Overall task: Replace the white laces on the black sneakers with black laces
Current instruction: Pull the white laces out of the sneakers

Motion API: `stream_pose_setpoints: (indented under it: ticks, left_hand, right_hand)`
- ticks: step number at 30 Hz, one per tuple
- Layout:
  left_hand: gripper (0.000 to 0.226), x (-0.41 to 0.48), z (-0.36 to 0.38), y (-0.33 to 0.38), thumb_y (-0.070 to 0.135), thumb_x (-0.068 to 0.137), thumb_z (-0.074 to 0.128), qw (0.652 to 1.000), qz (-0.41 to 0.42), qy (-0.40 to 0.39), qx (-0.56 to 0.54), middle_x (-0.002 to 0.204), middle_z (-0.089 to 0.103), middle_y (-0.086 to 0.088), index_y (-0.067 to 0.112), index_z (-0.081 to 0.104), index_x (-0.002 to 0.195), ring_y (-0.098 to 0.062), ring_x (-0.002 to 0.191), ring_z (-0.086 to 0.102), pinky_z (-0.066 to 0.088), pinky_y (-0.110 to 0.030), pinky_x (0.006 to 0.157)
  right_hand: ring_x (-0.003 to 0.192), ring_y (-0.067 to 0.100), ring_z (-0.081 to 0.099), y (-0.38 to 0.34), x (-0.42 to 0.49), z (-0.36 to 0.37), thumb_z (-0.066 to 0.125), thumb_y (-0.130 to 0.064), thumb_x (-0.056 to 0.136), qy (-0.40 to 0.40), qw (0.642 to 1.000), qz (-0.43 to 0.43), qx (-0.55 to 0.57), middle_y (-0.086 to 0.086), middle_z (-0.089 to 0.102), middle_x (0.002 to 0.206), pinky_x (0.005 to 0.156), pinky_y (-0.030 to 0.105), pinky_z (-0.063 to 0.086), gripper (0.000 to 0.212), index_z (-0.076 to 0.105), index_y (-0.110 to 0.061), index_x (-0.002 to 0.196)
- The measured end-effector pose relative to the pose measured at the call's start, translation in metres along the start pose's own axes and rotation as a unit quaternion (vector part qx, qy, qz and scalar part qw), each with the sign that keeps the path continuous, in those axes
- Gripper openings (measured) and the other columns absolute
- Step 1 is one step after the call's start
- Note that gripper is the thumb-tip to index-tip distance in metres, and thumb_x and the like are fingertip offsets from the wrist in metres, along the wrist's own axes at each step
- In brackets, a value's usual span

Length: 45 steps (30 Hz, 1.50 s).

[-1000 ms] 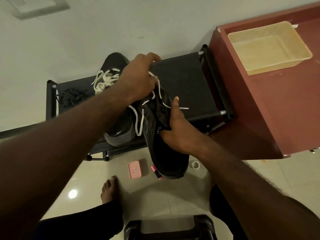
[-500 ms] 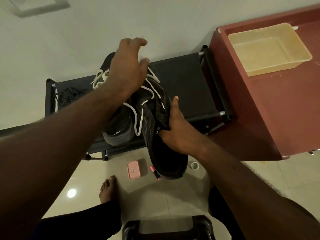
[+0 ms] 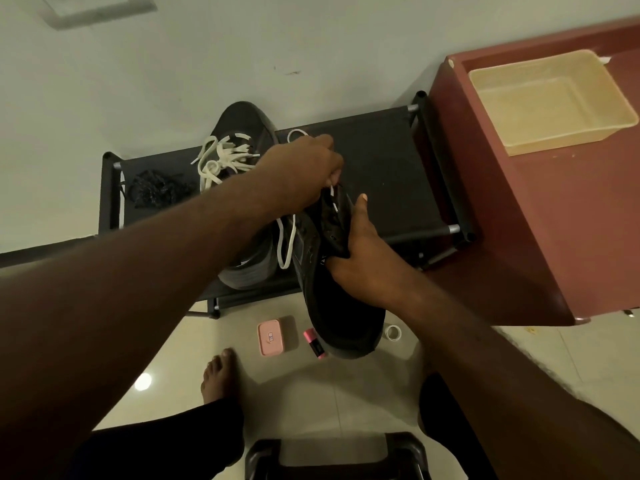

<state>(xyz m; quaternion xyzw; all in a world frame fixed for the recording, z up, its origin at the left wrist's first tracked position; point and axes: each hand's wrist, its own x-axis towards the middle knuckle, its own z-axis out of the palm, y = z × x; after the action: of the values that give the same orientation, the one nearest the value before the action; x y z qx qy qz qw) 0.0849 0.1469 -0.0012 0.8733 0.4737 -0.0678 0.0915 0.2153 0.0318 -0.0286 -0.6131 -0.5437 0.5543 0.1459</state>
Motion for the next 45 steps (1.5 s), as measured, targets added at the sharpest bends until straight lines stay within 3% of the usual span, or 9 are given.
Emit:
stream_pose_setpoints:
  ticks: [3,6,14,19,22,28,35,40,45]
  left_hand:
    - [0.028,0.000,-0.011,-0.005,0.009,0.096,0.056,0.970,-0.102,0.168,-0.144,0.132,0.047,-0.007,0.015,0.052,0.123,-0.024,0.114,0.054,0.047,-0.034,0.090]
    - [0.051,-0.015,-0.024,0.000,0.018,0.099,0.056,0.945,-0.132,0.199,-0.222,0.149,0.039,-0.006,0.015,0.037,0.146,-0.020,0.130,0.046,0.038,-0.029,0.108]
    - [0.035,-0.121,0.018,0.061,0.033,0.087,0.067,0.878,-0.282,0.178,-0.344,0.101,0.064,0.005,0.015,0.066,0.117,-0.005,0.087,0.061,0.044,-0.010,0.074]
    - [0.041,-0.139,0.045,0.071,0.026,0.091,0.059,0.916,-0.265,0.116,-0.278,0.105,0.052,0.000,0.021,0.058,0.132,-0.016,0.088,0.055,0.050,-0.029,0.074]
    - [0.046,-0.139,0.050,0.066,0.021,0.093,0.055,0.925,-0.250,0.106,-0.267,0.098,0.046,0.000,0.022,0.053,0.139,-0.018,0.082,0.052,0.046,-0.030,0.068]
    - [0.050,-0.140,0.048,0.061,0.026,0.094,0.056,0.925,-0.225,0.092,-0.292,0.100,0.045,0.002,0.024,0.049,0.143,-0.016,0.086,0.052,0.047,-0.028,0.074]
    - [0.037,-0.142,0.050,0.060,0.022,0.087,0.063,0.914,-0.216,0.100,-0.330,0.095,0.047,0.005,0.021,0.058,0.123,-0.015,0.082,0.051,0.039,-0.023,0.069]
    - [0.042,-0.142,0.052,0.057,0.025,0.089,0.060,0.917,-0.213,0.107,-0.320,0.094,0.038,0.008,0.025,0.055,0.131,-0.009,0.080,0.041,0.030,-0.016,0.064]
    - [0.045,-0.141,0.054,0.054,0.028,0.090,0.059,0.917,-0.213,0.107,-0.320,0.094,0.046,0.006,0.027,0.052,0.134,-0.011,0.082,0.045,0.034,-0.021,0.070]
  right_hand:
    - [0.150,0.024,0.024,0.001,-0.001,0.000,0.065,-0.019,0.090,-0.003,1.000,-0.001,0.004,0.003,0.009,0.168,0.121,0.044,0.028,0.113,-0.029,-0.022,0.153]
    - [0.151,0.023,0.023,0.002,-0.001,0.000,0.064,-0.019,0.089,0.000,1.000,-0.007,0.015,0.002,0.013,0.167,0.122,0.045,0.027,0.113,-0.029,-0.024,0.153]
    - [0.145,0.024,0.036,-0.002,-0.012,0.008,0.051,-0.026,0.098,0.059,0.997,-0.043,-0.035,0.003,0.019,0.166,0.116,0.044,0.036,0.087,-0.011,-0.027,0.159]
    - [0.145,0.019,0.035,0.000,-0.022,0.012,0.052,-0.047,0.097,0.044,0.997,-0.026,-0.052,-0.003,0.018,0.165,0.114,0.036,0.036,0.082,0.001,-0.033,0.160]
    - [0.137,0.001,0.034,-0.003,-0.022,0.009,0.045,-0.071,0.088,0.086,0.995,-0.045,-0.039,-0.016,0.034,0.149,0.109,0.022,0.035,0.074,0.038,-0.033,0.151]
    - [0.125,0.002,0.044,-0.011,-0.001,0.001,0.062,-0.029,0.097,0.243,0.952,-0.150,-0.106,-0.003,0.048,0.140,0.091,-0.004,0.028,0.034,0.062,-0.023,0.130]
    - [0.129,0.015,0.044,-0.017,0.019,0.015,0.064,-0.018,0.093,0.222,0.939,-0.191,-0.179,0.002,0.045,0.139,0.096,0.015,0.038,0.039,0.065,-0.026,0.131]
    - [0.118,0.027,0.050,-0.022,0.030,0.014,0.064,-0.017,0.090,0.230,0.903,-0.232,-0.279,0.011,0.053,0.131,0.092,0.050,0.049,0.025,0.075,-0.018,0.112]
    - [0.112,0.024,0.053,-0.021,0.042,0.013,0.060,-0.018,0.090,0.225,0.876,-0.269,-0.332,0.004,0.061,0.116,0.086,0.040,0.039,0.013,0.070,-0.015,0.099]
